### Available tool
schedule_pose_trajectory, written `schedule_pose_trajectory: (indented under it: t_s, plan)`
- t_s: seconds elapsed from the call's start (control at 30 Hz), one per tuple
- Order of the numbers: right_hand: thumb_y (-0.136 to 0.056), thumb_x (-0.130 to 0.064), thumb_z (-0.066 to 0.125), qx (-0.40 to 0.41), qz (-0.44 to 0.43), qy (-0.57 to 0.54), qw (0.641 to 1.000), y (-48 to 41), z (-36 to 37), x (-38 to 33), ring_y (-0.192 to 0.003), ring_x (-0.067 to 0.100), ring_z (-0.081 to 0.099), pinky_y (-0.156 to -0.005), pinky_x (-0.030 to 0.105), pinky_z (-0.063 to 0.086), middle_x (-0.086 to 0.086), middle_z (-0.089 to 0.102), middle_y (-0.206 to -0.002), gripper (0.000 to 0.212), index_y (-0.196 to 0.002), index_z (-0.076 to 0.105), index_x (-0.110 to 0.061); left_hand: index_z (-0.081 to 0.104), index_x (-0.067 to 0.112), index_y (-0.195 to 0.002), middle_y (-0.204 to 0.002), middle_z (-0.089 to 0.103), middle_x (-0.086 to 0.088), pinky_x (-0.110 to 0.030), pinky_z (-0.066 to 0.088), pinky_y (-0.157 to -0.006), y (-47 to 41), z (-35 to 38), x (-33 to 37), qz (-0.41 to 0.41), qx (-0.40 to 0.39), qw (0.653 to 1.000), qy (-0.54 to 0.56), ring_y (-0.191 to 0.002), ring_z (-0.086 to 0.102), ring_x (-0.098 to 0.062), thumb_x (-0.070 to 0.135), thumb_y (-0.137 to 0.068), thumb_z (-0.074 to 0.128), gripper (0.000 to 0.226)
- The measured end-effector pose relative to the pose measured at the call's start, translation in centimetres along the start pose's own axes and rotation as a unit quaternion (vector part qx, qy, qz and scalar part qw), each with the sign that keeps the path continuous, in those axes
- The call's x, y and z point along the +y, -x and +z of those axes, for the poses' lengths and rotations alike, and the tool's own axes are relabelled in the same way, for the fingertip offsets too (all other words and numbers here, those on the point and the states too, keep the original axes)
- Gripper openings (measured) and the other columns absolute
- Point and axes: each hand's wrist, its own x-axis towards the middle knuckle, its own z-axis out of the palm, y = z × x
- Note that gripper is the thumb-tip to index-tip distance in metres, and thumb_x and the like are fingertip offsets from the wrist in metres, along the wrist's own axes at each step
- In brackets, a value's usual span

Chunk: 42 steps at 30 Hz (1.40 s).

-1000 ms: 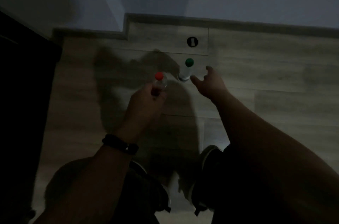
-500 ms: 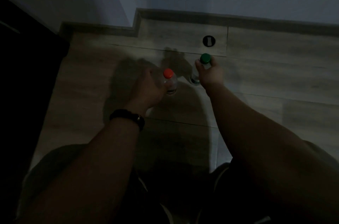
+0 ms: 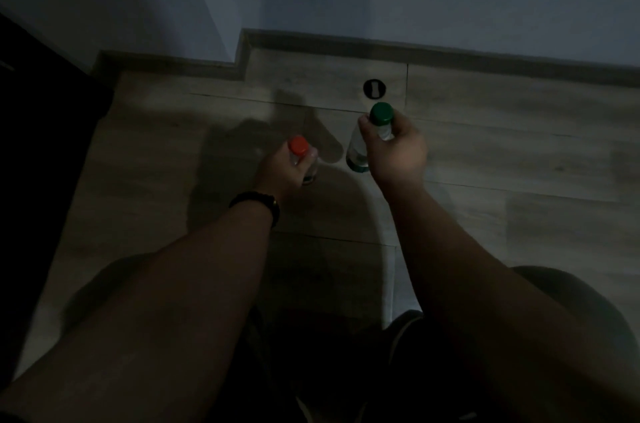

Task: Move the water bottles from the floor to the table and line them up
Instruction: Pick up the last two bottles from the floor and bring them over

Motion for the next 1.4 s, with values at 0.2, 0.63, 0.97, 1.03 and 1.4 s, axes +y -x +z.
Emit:
schedule_pose_trajectory:
  t_s: [0.2, 0.63, 0.97, 1.03, 1.4]
  plan:
    - [-0.094, -0.039, 0.072, -0.015, -0.004, -0.009, 1.0, 0.6, -2.1, -3.2, -0.076, -0.024, 0.055, -0.066, 0.001, 0.04, -0.028, 0.057, -0.09, 0.036, -0.123, 0.069, -0.018, 0.061, 0.038, -0.109, -0.109, 0.068, 0.007, -0.041, 0.053, -0.097, 2.0, -3.2, 2.4, 0.011, 0.013, 1.0, -0.017, -0.106, 0.065, -0.018, 0.047, -0.095, 0.063, 0.017]
    - [-0.091, -0.048, 0.072, -0.046, -0.032, 0.024, 0.998, 11.1, -25.4, -36.3, -0.108, 0.005, 0.065, -0.09, 0.022, 0.049, -0.003, 0.075, -0.118, 0.045, -0.126, 0.072, -0.019, 0.064, 0.028, -0.09, -0.088, 0.066, 0.004, -0.028, 0.048, -0.072, 25.2, -22.0, 37.1, 0.057, 0.086, 0.992, -0.073, -0.084, 0.064, -0.016, 0.052, -0.091, 0.064, 0.024]
    - [-0.088, -0.042, 0.076, 0.017, -0.11, -0.06, 0.992, 17.5, -40.7, -55.0, -0.077, -0.007, 0.069, -0.071, 0.012, 0.052, -0.024, 0.072, -0.079, 0.014, -0.097, 0.075, -0.031, 0.045, 0.027, -0.065, -0.063, 0.052, 0.008, -0.017, 0.038, -0.058, 39.1, -30.6, 59.9, 0.237, 0.172, 0.95, -0.107, -0.061, 0.054, -0.005, 0.056, -0.094, 0.055, 0.043]
    - [-0.087, -0.039, 0.075, 0.035, -0.122, -0.088, 0.988, 18.3, -42.3, -56.3, -0.069, -0.003, 0.066, -0.066, 0.02, 0.053, -0.014, 0.071, -0.072, 0.016, -0.087, 0.075, -0.023, 0.053, 0.025, -0.071, -0.07, 0.059, 0.007, -0.026, 0.048, -0.062, 39.9, -31.3, 62.4, 0.241, 0.164, 0.948, -0.124, -0.066, 0.059, -0.006, 0.065, -0.092, 0.049, 0.045]
    - [-0.084, -0.032, 0.08, 0.14, -0.11, -0.156, 0.972, 21.9, -50.4, -59.7, -0.083, 0.022, 0.075, -0.074, 0.036, 0.062, 0.001, 0.078, -0.084, 0.011, -0.082, 0.078, -0.022, 0.053, 0.02, -0.076, -0.079, 0.049, 0.011, -0.014, 0.034, -0.06, 42.8, -30.2, 72.1, 0.398, 0.159, 0.899, -0.088, -0.066, 0.05, 0.002, 0.066, -0.089, 0.049, 0.048]
